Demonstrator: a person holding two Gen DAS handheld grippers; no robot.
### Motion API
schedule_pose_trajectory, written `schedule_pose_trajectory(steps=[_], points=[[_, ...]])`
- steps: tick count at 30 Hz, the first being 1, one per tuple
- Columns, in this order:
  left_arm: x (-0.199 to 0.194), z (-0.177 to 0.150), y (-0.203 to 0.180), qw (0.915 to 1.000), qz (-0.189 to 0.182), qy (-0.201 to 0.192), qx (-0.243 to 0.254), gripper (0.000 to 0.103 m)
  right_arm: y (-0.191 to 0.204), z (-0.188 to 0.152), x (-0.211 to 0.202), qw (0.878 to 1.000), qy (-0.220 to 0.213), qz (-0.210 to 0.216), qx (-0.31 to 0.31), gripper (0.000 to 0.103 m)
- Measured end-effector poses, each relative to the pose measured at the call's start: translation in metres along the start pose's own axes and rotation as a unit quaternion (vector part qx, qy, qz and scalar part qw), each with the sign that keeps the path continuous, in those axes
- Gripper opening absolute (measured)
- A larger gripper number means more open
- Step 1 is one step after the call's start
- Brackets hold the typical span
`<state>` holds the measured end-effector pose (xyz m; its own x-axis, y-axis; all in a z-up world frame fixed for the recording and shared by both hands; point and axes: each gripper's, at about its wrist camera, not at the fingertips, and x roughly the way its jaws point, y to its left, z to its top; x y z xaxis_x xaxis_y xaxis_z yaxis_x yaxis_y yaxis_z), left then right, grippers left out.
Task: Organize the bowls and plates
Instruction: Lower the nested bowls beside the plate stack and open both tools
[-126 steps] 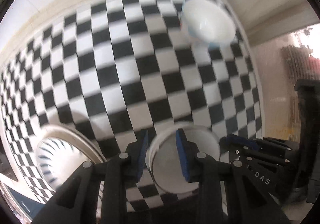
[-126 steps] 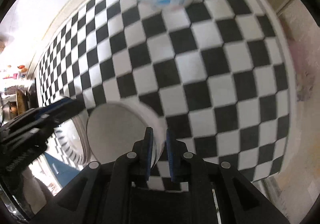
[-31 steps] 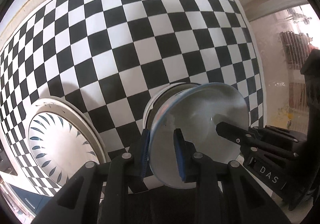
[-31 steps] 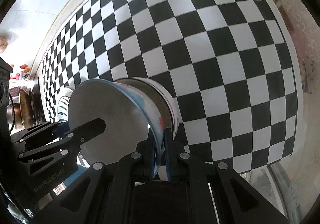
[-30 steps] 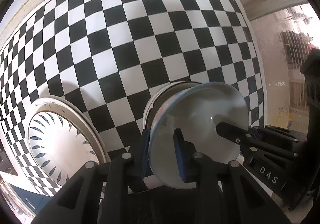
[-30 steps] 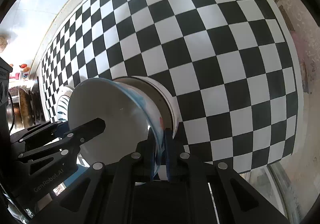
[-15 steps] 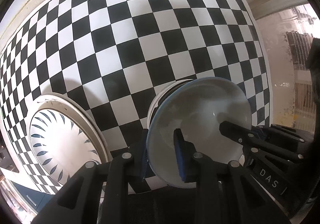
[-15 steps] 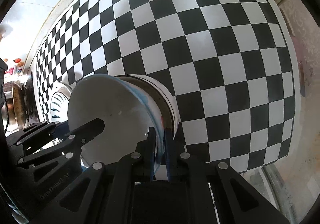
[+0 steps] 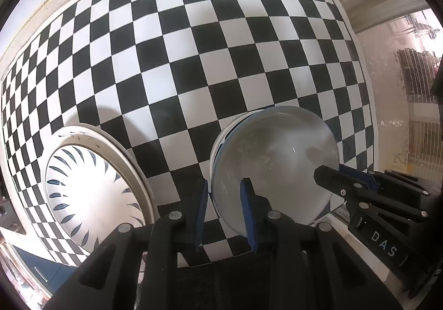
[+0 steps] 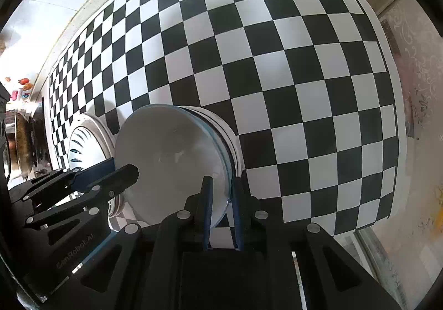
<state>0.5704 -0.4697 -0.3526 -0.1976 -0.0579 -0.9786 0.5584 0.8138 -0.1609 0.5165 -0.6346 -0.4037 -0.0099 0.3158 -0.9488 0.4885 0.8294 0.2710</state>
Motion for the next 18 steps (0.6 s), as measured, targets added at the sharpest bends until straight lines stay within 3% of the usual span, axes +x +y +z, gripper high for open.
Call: schedule_pose_trajectory(steps=[8, 18], points=[[-0.039, -0.016, -0.002, 0.9993, 0.006, -0.036, 0.011, 0.022, 0.004, -0.024, -0.032, 0.999, -0.026, 0.007, -0.018, 0.016], [-0.112, -0.056, -0.008, 0.9959, -0.01, -0.084, 0.032, 0.022, 0.027, -0.082, -0.113, 0.994, -0.094, 0.004, -0.055, 0.016]])
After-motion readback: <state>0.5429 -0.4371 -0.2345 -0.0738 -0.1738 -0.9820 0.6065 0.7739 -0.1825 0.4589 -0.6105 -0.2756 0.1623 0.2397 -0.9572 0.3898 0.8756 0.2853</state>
